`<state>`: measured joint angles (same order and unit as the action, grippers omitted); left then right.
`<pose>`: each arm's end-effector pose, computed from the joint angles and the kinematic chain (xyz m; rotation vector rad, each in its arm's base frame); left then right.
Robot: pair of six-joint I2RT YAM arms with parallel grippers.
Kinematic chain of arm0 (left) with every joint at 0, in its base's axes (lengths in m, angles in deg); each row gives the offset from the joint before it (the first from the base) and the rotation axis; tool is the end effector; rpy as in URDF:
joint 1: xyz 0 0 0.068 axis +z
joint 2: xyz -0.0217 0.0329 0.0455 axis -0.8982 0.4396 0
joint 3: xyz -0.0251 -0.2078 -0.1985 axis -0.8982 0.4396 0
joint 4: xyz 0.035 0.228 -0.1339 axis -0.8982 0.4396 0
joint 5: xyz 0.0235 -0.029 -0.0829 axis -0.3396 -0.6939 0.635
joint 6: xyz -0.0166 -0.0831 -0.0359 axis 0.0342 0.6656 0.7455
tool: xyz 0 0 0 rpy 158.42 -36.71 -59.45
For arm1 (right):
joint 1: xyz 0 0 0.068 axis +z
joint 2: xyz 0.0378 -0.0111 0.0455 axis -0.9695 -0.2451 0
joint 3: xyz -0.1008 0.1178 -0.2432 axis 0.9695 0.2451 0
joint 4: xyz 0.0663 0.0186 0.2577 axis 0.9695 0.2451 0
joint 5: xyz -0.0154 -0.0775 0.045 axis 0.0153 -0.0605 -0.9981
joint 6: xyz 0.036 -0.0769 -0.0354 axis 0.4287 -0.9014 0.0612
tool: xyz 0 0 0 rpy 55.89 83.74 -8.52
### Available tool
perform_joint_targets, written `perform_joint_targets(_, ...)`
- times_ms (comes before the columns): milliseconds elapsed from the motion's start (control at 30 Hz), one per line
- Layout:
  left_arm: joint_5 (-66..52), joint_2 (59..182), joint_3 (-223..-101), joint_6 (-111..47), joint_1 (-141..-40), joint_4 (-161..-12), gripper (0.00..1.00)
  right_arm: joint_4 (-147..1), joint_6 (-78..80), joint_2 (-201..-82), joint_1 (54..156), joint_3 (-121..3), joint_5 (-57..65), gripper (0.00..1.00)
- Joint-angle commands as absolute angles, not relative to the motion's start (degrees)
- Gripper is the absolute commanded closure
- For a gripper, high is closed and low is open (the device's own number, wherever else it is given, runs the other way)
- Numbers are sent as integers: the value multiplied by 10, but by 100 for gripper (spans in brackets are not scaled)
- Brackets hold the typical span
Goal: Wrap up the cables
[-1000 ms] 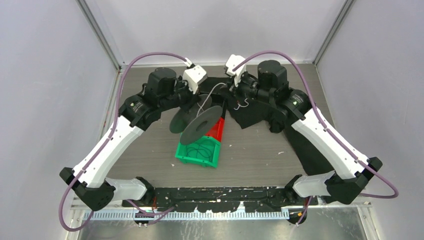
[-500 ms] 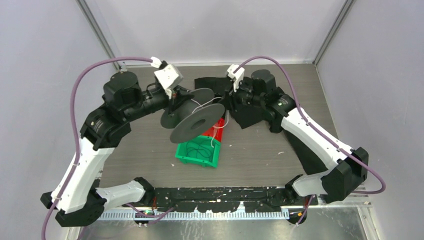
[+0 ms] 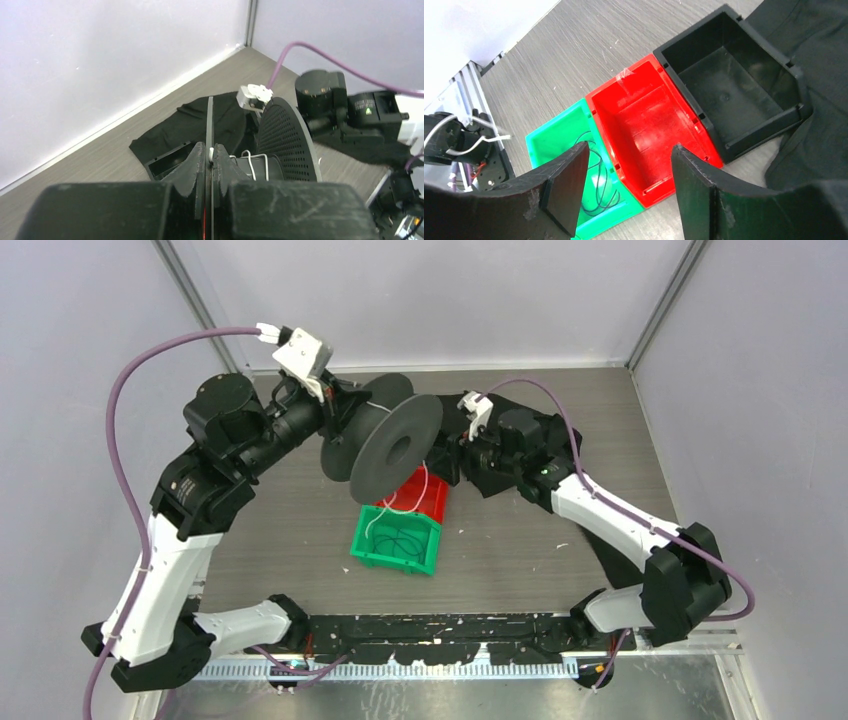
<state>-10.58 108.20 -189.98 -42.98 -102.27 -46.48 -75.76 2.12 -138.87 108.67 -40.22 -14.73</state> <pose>0.1634 -0.1376 0.5589 0.5806 1.5159 -0.5957 0.2825 0.2255 0.3019 -0.7319 1.8384 0.9051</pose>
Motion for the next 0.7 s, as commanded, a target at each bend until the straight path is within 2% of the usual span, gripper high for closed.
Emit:
perform_joint_targets(0,-166,1061,-1921,-385,-1024,-568,99,-852,110,-1343,1084,-366,-125,33)
perform_joint_targets(133,-207,1055,-1907,-369,-1024,-599,100,-940,218,-1307,1085,-301,-92,30)
perform_joint_targets(300,-230,1050,-1887,-350,-1024,-643,100,-1034,275,-1290,1094,-238,-98,30)
perform_joint_targets(667,-229,1073,-1896,-342,-1024,-683,99,-1119,322,-1356,1130,-239,-105,30)
